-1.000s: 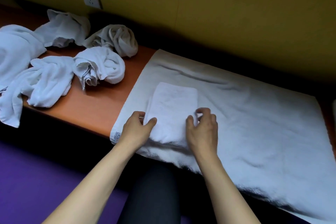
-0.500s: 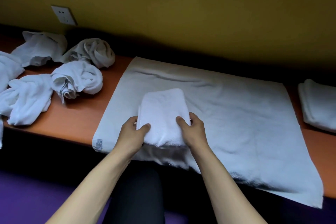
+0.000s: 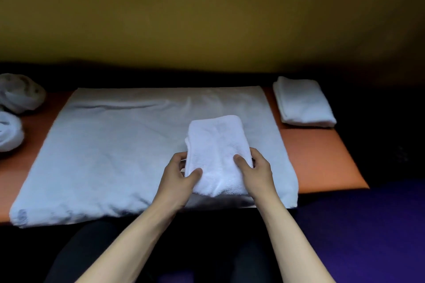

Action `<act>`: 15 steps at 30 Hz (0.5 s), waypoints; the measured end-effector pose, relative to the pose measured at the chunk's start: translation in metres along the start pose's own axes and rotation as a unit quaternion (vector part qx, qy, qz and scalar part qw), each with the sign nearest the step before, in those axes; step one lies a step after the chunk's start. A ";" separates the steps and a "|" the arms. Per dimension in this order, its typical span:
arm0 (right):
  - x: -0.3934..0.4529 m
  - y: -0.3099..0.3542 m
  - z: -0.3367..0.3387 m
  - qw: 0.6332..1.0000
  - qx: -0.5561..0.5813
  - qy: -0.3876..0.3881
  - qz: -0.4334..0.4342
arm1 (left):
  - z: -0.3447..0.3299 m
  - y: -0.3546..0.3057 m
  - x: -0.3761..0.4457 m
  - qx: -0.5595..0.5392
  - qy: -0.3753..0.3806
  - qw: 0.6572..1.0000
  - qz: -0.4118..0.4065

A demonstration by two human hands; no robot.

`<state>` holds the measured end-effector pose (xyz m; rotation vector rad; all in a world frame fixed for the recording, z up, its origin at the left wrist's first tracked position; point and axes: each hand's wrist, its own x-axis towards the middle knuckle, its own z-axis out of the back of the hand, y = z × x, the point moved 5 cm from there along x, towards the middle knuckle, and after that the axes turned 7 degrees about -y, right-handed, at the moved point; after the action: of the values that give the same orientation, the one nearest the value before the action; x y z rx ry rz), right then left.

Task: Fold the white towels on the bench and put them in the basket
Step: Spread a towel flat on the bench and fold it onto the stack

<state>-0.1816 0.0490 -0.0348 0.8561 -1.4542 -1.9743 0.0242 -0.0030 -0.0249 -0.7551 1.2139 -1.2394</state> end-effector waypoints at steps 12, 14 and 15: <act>0.066 -0.042 0.201 0.989 -0.039 -0.141 0.016 | -0.211 -0.035 -0.018 0.078 0.217 0.969 -0.091; 0.076 -0.043 0.223 0.986 -0.043 -0.160 0.025 | -0.237 -0.039 -0.018 0.081 0.232 0.964 -0.104; 0.081 -0.044 0.234 0.984 -0.049 -0.169 0.030 | -0.250 -0.041 -0.018 0.084 0.239 0.962 -0.106</act>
<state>-0.4134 0.1459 -0.0411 0.4425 -1.5268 -2.2020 -0.2234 0.0482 -0.0440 -0.4804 1.4144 -1.7486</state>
